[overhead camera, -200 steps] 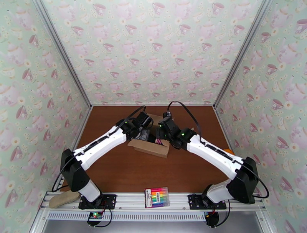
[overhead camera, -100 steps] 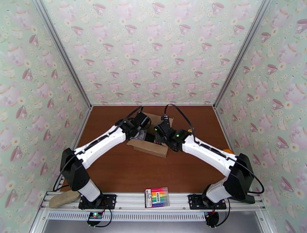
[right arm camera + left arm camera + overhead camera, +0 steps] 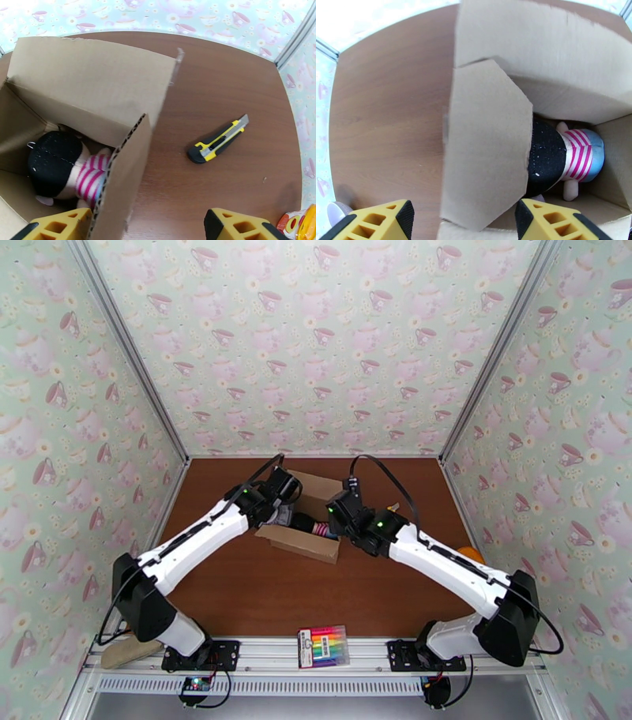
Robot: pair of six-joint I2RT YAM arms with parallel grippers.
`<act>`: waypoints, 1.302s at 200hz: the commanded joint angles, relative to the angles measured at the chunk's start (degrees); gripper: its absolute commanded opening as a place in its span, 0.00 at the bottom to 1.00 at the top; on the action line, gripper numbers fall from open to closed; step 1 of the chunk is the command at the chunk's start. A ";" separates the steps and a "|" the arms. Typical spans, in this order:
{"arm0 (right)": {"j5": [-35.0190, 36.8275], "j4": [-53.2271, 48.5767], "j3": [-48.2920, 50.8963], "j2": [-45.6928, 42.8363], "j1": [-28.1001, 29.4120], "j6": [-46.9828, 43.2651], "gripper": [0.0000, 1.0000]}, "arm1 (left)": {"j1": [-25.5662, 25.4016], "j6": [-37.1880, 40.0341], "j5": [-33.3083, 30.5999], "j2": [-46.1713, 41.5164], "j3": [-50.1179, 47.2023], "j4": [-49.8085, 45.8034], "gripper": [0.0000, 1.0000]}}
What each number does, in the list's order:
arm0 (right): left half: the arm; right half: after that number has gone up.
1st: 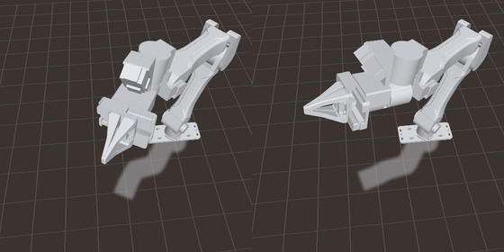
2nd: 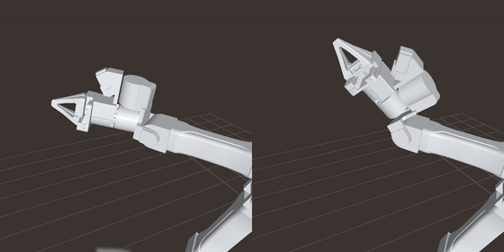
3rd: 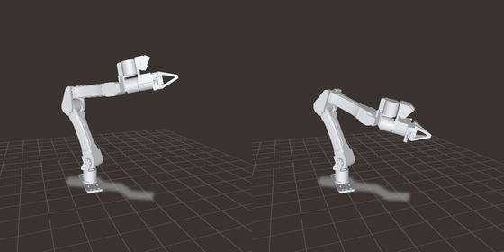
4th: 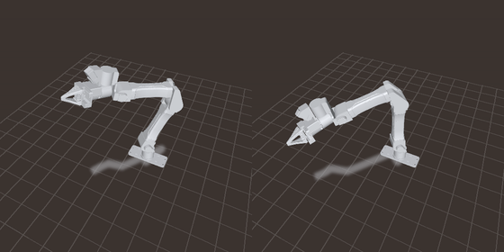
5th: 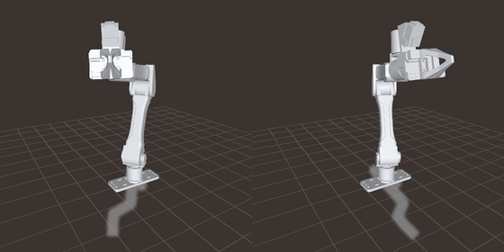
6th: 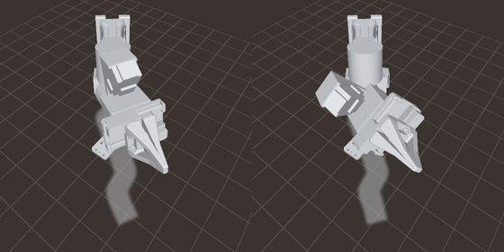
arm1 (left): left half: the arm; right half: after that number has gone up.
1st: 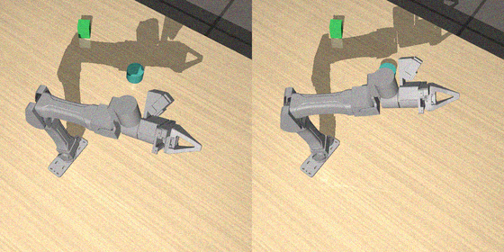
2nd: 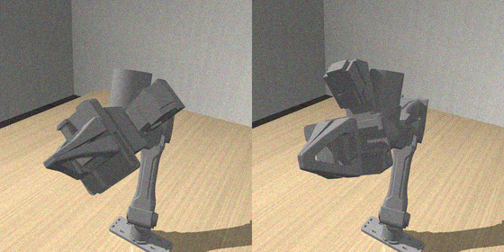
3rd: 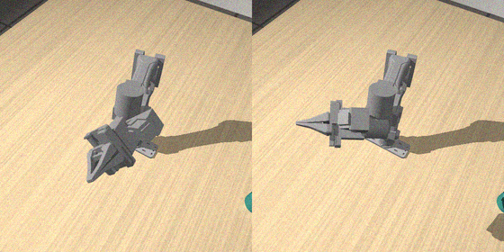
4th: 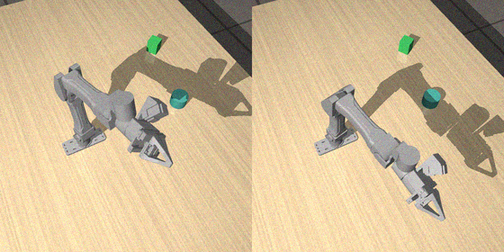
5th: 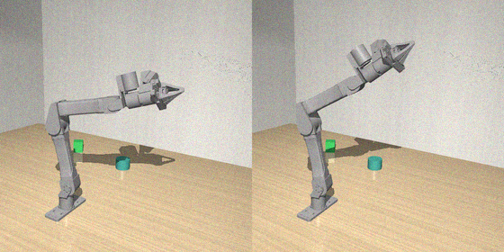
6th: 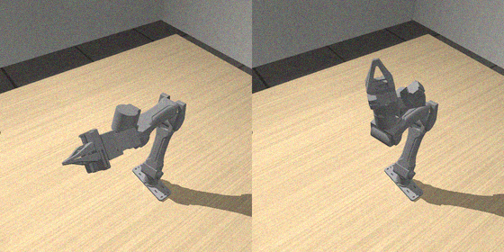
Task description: Unpack the express box
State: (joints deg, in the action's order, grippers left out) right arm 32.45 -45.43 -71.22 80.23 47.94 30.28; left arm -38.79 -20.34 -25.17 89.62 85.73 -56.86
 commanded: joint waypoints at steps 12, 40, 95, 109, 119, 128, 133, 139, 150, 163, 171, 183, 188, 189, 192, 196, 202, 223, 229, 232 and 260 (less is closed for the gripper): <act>2.47 -2.63 1.77 -2.74 0.01 0.81 0.79 | 0.95 0.82 -2.95 -1.92 0.48 -2.06 0.74; 3.02 -2.99 2.41 -3.85 -0.09 0.31 0.80 | 2.20 1.28 -2.74 -2.83 -0.04 -1.90 0.74; 1.84 -2.61 3.11 -4.89 -0.24 0.68 0.80 | -1.81 3.07 2.21 -2.43 1.41 -0.36 0.74; 1.72 -2.56 3.52 -5.33 -0.35 0.82 0.81 | -3.50 4.52 1.46 -0.92 2.66 -1.02 0.74; 1.70 -2.30 3.94 -5.72 -0.50 0.98 0.80 | -4.39 4.86 0.52 0.67 3.73 -1.95 0.74; 1.50 -2.08 4.25 -6.09 -0.64 1.11 0.81 | -4.79 4.96 -0.08 1.89 4.46 -2.59 0.74; 1.36 -1.97 4.40 -6.20 -0.72 1.19 0.81 | -4.98 4.96 -0.37 2.50 4.60 -2.71 0.74; 1.39 -1.94 4.52 -6.38 -0.71 1.26 0.81 | -5.19 5.03 -0.60 3.06 4.84 -2.73 0.74; 1.28 -1.90 4.78 -6.68 -0.81 1.40 0.81 | -5.36 4.96 -0.76 3.96 4.89 -2.56 0.74; 1.21 -1.92 4.96 -6.91 -0.75 1.35 0.81 | -5.28 4.87 -1.21 4.84 4.95 -2.38 0.74; 1.20 -1.90 5.13 -7.08 -0.79 1.31 0.81 | -5.25 4.71 -2.09 5.53 5.05 -2.53 0.74; 1.11 -1.81 5.18 -7.28 -0.81 1.25 0.81 | -5.18 4.61 -3.49 6.45 5.11 -2.81 0.74; 1.12 -1.77 5.19 -7.27 -0.83 1.18 0.81 | -5.08 4.48 -4.17 6.83 5.15 -3.03 0.74; 1.12 -1.77 5.20 -7.32 -0.83 1.14 0.81 | -5.08 4.45 -4.31 6.90 5.15 -3.06 0.74; 1.08 -1.75 5.19 -7.38 -0.90 1.12 0.81 | -5.03 4.43 -4.70 7.08 5.20 -3.18 0.74; 1.05 -1.77 5.14 -7.34 -0.89 1.05 0.81 | -4.98 4.36 -5.46 7.29 5.22 -3.43 0.74; 1.03 -1.76 5.18 -7.37 -0.84 1.01 0.81 | -4.91 4.06 -6.97 7.61 5.32 -3.79 0.74; 1.16 -1.94 5.28 -7.54 -0.97 0.96 0.81 | -4.38 3.57 -9.93 7.86 5.58 -5.00 0.73; 1.34 -1.94 5.47 -7.62 -0.93 0.92 0.81 | -4.08 3.55 -10.21 7.61 5.50 -5.12 0.74; 1.31 -1.94 5.55 -7.67 -1.02 0.96 0.81 | -3.92 3.55 -10.32 7.44 5.42 -5.10 0.74; 1.15 -2.25 6.72 -8.22 -1.62 0.75 0.81 | -1.93 4.20 -10.47 5.61 5.14 -5.15 0.74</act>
State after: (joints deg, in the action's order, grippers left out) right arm 33.45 -47.07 -66.22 73.69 46.96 30.87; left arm -42.37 -16.47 -32.82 97.23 89.41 -60.84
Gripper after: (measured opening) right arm 0.809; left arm 0.737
